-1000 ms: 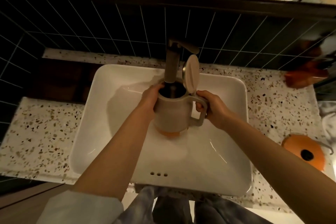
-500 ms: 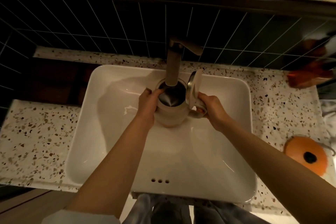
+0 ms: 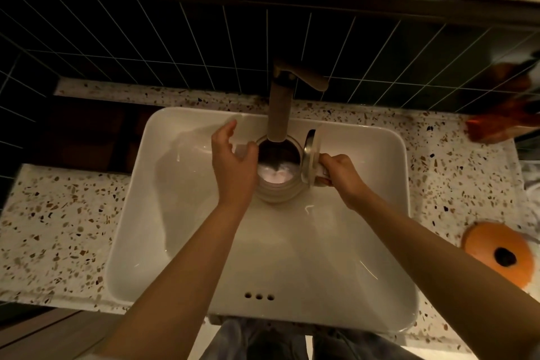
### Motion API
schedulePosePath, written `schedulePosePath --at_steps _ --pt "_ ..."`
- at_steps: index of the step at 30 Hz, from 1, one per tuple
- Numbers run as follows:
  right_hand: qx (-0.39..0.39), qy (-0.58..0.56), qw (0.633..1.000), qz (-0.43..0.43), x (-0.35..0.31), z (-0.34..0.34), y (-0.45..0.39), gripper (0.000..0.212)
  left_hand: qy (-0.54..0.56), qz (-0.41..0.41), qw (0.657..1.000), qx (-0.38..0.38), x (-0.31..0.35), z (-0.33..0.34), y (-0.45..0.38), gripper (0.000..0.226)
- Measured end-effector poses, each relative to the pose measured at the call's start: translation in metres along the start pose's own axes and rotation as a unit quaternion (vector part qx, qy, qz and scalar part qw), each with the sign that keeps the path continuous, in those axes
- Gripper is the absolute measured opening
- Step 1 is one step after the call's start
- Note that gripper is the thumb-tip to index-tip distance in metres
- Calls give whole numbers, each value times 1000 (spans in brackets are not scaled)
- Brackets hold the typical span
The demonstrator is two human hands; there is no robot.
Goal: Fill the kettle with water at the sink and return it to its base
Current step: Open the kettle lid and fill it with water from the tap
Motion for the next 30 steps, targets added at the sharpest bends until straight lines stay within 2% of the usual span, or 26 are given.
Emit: schedulePosePath --at_steps 4,9,13,15,17,20,26,30 --pt "-4 -7 1000 14 1 0 -1 45 -61 192 979 -30 33 15 -15 35" --pt "-4 4 1000 14 -1 1 -4 38 -137 380 905 -133 66 50 -32 41" --pt "5 -3 1000 24 -4 1 -6 38 -191 474 837 -194 74 82 -41 48" --pt "12 -4 1000 28 -4 1 -8 35 -218 498 818 -190 72 93 -44 47" --pt "13 -8 999 35 -3 1 -9 37 -228 507 817 -157 70 100 -45 42" --pt "25 -9 999 47 -3 1 -12 33 -215 495 834 -117 71 104 -45 36" --pt "33 -8 998 50 -6 1 -13 33 -181 457 861 -128 71 103 -46 41" --pt "32 -6 998 49 -4 2 -13 40 -140 401 897 -121 80 99 -51 38"
Point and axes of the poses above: each hand's wrist, its own y-axis away from the middle knuckle, its own z-axis out of the palm, x = y × z, the point moved 3 cm from there along -y, towards the middle knuckle, and after that the axes turned 11 degrees about x, right-handed, at the moved point
